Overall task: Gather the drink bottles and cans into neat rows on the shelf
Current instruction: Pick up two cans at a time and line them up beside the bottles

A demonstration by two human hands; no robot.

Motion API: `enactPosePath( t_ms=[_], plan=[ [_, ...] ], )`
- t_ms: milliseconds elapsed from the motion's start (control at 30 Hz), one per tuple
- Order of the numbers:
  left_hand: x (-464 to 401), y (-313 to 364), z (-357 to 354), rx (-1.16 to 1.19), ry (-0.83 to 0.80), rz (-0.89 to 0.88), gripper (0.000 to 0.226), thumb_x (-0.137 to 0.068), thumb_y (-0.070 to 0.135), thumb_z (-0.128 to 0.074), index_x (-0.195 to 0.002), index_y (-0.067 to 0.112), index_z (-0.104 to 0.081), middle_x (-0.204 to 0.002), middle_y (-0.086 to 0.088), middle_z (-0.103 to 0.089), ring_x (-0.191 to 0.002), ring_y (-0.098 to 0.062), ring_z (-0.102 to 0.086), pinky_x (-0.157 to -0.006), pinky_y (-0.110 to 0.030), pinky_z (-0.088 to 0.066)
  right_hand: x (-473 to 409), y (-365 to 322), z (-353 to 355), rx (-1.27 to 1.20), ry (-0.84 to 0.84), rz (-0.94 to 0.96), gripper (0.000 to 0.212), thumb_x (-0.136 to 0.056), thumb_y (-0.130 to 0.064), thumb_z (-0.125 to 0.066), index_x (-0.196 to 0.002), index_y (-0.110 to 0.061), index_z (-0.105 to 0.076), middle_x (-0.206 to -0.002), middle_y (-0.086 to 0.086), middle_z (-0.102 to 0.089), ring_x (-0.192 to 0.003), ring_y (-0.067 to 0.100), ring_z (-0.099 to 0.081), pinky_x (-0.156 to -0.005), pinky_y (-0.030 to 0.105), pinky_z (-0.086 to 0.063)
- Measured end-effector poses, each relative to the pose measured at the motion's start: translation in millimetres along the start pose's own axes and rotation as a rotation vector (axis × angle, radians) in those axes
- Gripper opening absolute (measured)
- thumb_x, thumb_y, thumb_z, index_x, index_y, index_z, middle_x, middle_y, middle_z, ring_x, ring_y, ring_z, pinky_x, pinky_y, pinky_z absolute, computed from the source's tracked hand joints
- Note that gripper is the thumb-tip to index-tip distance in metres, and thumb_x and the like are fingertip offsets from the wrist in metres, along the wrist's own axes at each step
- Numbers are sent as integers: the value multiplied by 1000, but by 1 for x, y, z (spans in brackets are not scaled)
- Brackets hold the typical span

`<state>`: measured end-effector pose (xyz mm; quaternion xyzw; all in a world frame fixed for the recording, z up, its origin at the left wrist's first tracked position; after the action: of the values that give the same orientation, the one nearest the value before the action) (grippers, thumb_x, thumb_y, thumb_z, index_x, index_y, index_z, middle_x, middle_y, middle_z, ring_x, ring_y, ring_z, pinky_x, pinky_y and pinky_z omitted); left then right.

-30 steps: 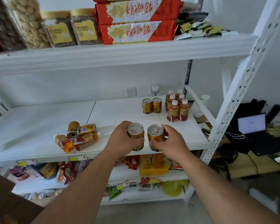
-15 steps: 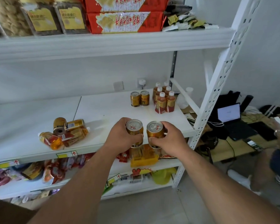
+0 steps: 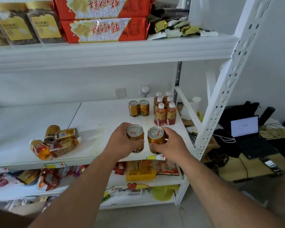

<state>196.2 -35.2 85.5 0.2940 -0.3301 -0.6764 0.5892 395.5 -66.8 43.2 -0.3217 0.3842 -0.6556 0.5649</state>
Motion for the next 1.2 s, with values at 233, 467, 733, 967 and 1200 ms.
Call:
enactPosePath(
  t_ms=[233,467,733,967,1200],
  plan=[
    [-21,4,-14,1,51,66,58,-67,25,-89,-112,28,-51,-96,18,-58,-84,3,-56,-61,-13,-40,-35,15,8,-6,-72,8,72,-67,-39,-90,-131,-32,-59,-120,-14,-67,-109,9,-63,-96,34,-53],
    [-64,-13,-15,-32,51,105,59,-66,25,-89,-111,30,-50,-98,15,-60,-86,-1,-57,-61,-15,-41,-76,14,-1,-22,-101,-18,56,-74,-33,-90,-116,-39,-53,-109,-16,-63,-104,8,-59,-86,27,-47],
    [-143,-44,-9,-47,9,89,56,-66,24,-87,-108,31,-50,-94,15,-60,-86,-6,-59,-62,-19,-46,-142,15,-35,37,-70,-81,64,-73,-36,-89,-128,-34,-57,-111,-18,-62,-107,8,-59,-89,29,-48],
    [-193,-75,-15,-100,-72,88,58,-62,36,-82,-111,36,-51,-96,14,-64,-89,-10,-63,-77,-38,-58,-186,28,-64,72,12,-137,57,-68,-32,-90,-118,-31,-63,-110,-14,-71,-102,11,-66,-89,37,-56],
    [-218,-95,-29,-57,-112,104,55,-65,25,-82,-110,31,-51,-92,11,-64,-82,-8,-63,-71,-38,-59,-222,39,-87,110,19,-141,49,-68,-32,-86,-113,-29,-66,-105,-11,-72,-98,13,-67,-84,37,-58]
  ],
)
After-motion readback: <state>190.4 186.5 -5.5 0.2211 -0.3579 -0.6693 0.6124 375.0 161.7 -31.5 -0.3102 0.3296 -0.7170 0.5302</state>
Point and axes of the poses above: each hand's wrist, its own x-axis away from the middle knuckle, its own z-axis out of the back of the hand, y = z × x, the point moved 10 cm from there along -x, towards the middle knuckle
